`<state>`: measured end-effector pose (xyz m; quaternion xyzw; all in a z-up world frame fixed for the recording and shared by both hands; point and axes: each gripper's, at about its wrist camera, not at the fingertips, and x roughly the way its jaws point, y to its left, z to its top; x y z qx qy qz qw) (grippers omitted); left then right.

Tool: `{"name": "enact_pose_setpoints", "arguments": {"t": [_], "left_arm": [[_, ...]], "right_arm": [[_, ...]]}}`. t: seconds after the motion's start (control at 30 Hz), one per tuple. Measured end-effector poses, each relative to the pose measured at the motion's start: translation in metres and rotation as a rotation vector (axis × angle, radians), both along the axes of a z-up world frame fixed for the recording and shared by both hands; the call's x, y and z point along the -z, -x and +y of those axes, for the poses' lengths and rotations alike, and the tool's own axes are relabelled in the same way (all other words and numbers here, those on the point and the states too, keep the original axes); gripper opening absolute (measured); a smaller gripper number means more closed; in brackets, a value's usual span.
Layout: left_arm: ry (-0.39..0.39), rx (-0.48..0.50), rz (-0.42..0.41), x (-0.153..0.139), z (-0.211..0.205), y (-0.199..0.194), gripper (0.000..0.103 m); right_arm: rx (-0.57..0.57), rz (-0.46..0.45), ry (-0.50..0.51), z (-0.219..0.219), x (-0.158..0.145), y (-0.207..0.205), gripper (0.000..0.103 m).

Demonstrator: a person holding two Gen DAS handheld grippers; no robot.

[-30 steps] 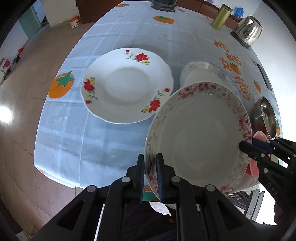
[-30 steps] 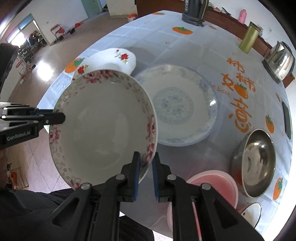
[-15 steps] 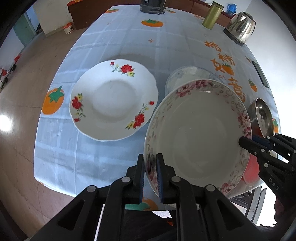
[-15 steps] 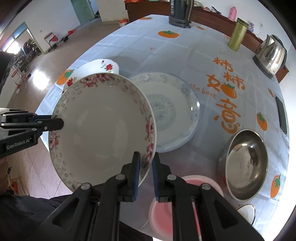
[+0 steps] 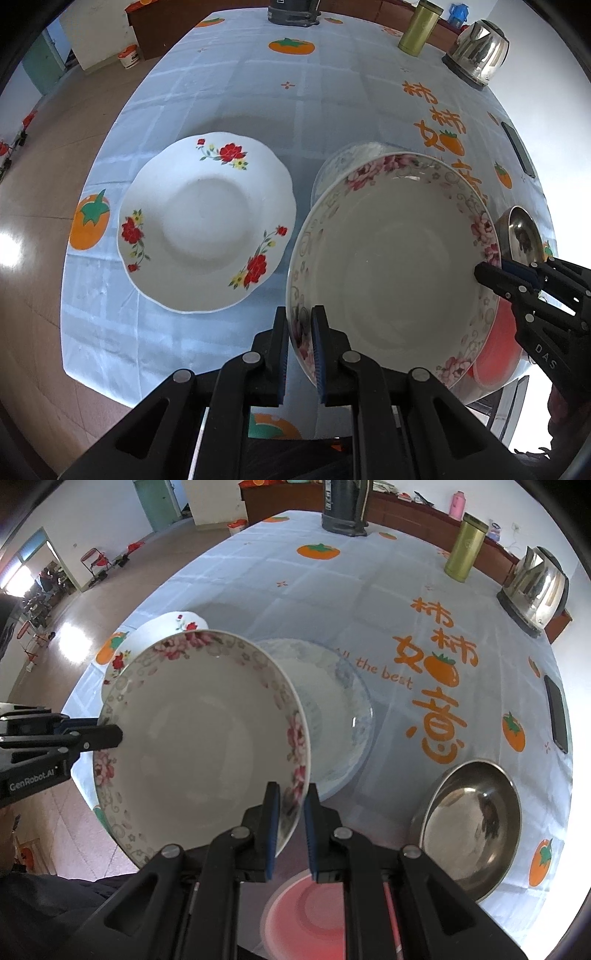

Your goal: Organize plates and bowls

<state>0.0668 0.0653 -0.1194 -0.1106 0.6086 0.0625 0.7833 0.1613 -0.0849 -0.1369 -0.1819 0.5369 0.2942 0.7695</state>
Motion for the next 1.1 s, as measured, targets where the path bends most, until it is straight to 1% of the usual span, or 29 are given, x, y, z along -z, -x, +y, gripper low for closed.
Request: {"name": "enact_pose_setpoints", "arguments": {"t": [0.47, 1.1], "left_arm": [[-0.005, 0.022, 0.001, 0.002, -0.006, -0.025, 0.013], [0.001, 0.032, 0.009, 0.006, -0.007, -0.044, 0.013]], "right_arm": [[0.007, -0.005, 0.026, -0.003, 0.000, -0.028, 0.013], [0.018, 0.002, 0.036, -0.006, 0.006, -0.048, 0.013]]}}
